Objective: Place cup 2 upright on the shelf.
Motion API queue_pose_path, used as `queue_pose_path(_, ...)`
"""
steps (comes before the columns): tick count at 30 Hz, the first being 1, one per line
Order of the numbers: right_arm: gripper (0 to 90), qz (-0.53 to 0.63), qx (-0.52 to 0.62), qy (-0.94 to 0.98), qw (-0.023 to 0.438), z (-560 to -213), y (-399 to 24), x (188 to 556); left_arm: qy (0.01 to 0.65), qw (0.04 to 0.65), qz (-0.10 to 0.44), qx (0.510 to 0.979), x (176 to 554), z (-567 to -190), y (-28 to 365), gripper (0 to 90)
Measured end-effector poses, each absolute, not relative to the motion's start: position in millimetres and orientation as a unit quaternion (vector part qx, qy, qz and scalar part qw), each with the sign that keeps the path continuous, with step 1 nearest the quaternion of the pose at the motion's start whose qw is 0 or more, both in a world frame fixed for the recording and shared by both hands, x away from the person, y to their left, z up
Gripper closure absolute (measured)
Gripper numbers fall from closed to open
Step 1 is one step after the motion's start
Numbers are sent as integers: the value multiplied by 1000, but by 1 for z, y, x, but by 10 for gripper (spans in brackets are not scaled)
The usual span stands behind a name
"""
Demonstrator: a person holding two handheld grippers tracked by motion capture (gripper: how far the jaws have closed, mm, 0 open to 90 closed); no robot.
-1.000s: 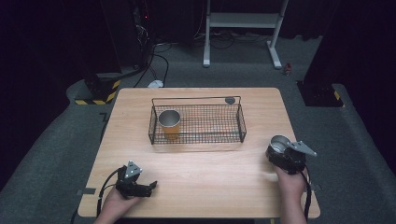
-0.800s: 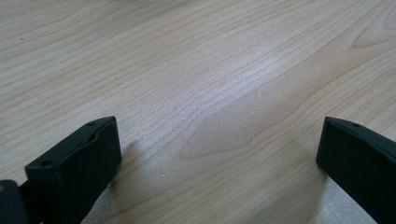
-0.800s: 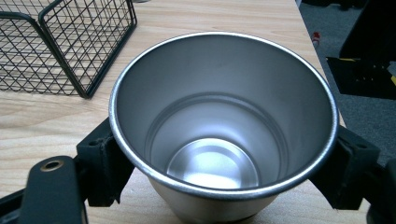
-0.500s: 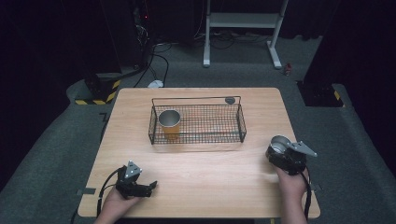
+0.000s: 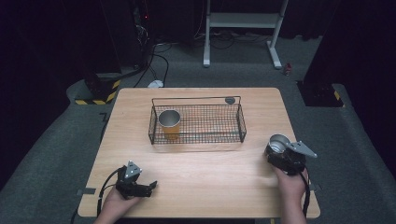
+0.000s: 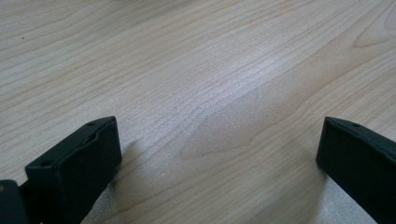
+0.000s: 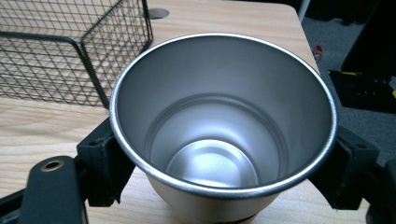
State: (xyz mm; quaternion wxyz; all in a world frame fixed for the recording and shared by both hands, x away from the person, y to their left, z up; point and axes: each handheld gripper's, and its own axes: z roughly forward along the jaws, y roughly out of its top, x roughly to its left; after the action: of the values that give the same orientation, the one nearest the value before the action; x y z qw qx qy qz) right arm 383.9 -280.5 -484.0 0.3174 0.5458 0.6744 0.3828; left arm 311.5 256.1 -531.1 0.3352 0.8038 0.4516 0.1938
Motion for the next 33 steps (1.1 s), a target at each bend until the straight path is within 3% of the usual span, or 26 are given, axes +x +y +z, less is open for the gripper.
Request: queue_pose_path(33, 184, 433, 470, 709, 297, -460, -215, 370, 458, 332, 194, 801, 311, -531, 257, 4)
